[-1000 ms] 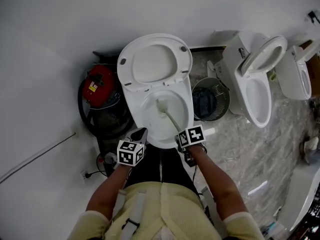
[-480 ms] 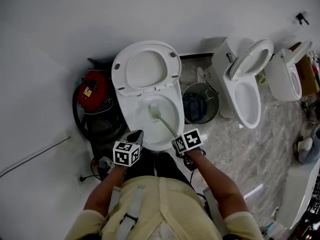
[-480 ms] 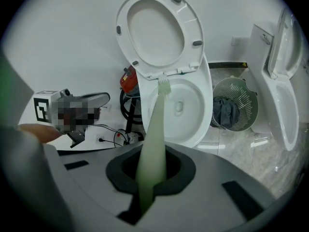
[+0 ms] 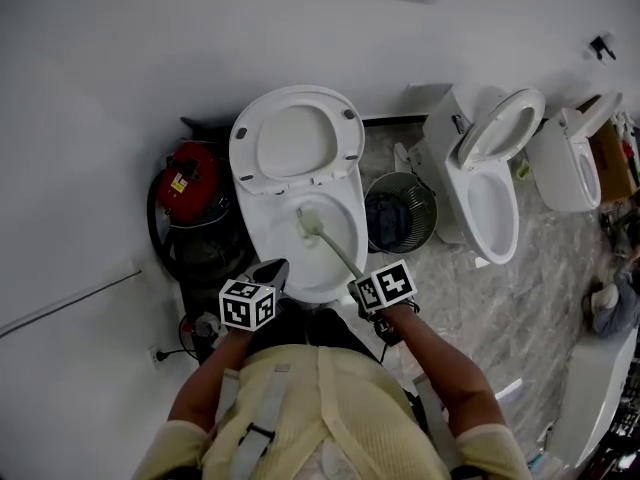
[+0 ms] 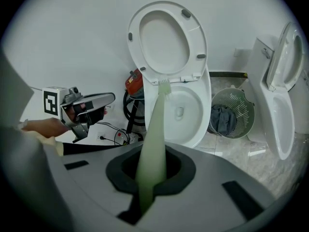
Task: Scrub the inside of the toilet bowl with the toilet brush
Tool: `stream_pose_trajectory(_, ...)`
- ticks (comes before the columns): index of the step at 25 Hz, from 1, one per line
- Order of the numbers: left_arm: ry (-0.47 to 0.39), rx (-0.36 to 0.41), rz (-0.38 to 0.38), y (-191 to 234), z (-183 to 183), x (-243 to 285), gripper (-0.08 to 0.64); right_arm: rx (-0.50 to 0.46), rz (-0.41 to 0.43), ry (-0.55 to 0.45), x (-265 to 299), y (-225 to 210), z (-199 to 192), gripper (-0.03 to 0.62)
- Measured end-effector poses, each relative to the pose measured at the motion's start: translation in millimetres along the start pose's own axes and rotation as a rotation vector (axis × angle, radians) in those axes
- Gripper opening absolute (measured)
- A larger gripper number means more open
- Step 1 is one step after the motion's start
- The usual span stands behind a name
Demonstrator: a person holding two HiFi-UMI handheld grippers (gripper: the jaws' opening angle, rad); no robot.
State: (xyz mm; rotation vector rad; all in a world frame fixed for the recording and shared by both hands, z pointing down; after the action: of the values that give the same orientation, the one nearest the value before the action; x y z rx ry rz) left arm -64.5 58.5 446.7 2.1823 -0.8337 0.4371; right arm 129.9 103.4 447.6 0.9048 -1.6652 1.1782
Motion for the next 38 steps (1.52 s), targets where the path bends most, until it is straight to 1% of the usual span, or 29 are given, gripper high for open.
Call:
stream_pose_trajectory(3,-0.007,-0.013,-0.002,-2,2,-6,0.012,-0.015,0.001,-0.018,-8,2,0,0.021)
stream_pose_trajectory(12,-0.003,0.048,0.014,-9,0,-18,0.012,-0.075,0.029,-0.065,-24,11,-6,0.020)
stream_pose_trajectory(20,0.011,0.042,-0.014,-19,-5,-22,0.012,-0.113,0.045,-0.142,-35,17,0,0.020)
stream_pose_trajectory(24,0.015,0.042,-0.019,-20,-6,-23,0.012,-0.143,0.039,-0.166,-39,19,4,0.020)
stream_pose_trajectory(32,0.011,0.046,0.002,-14,-3,-28,0.012,-0.133,0.050,-0.184,-41,22,11,0.020)
stream_pose_trajectory(38,0.011,0.053,-0.005,-16,1,-28,0.012,-0.131,0.062,-0.194,-44,24,13,0.020)
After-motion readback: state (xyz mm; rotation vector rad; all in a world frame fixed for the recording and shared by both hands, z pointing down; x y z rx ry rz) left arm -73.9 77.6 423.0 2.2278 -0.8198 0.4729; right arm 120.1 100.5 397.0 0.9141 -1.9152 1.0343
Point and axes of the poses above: the fingertips, and each gripper's own axes: x forward along the fingers, y to its left, z out of its top, the point moved 5 cm from there along -x, backward along the fingers, and after that the axes turned 7 degrees about -z, right-handed, at the moved point
